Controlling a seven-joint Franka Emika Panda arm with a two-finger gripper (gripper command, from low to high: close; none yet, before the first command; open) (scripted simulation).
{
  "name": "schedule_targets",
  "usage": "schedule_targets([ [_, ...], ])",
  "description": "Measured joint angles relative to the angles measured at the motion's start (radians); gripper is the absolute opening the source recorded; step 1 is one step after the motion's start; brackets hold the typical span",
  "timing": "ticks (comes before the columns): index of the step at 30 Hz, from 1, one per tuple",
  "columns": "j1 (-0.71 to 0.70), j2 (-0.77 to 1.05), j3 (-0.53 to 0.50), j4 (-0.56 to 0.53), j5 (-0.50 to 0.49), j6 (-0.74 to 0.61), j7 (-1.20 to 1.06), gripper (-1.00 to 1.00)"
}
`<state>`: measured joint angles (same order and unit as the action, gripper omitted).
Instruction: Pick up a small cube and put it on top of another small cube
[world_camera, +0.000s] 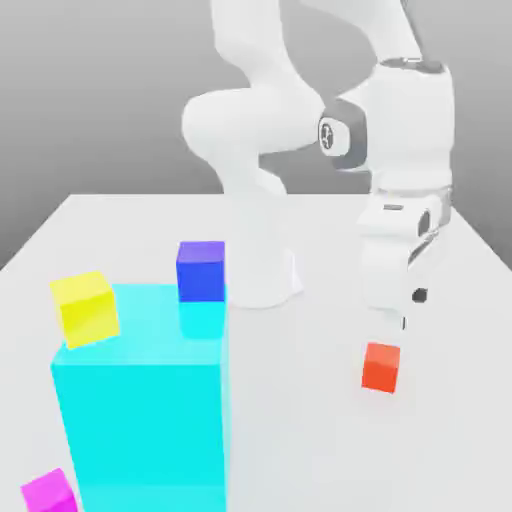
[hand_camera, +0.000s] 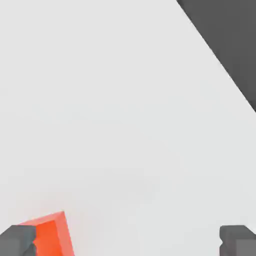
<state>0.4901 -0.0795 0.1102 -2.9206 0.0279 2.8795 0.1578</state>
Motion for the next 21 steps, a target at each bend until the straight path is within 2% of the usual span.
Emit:
schedule_targets([
  [2,0.029,0.095,-0.002,-0.008,-0.041,0.074,0.006,0.0],
  [7,0.095,0.283,-0.09,0.018,-0.104,0.227,0.046,0.0],
  [8,0.106,0.312,-0.102,0.023,-0.106,0.251,0.047,-1.0],
  [15,0.108,0.315,-0.105,0.023,-0.111,0.253,0.051,-1.0],
  [21,0.074,0.123,-0.052,-0.011,-0.045,0.094,0.003,-1.0],
])
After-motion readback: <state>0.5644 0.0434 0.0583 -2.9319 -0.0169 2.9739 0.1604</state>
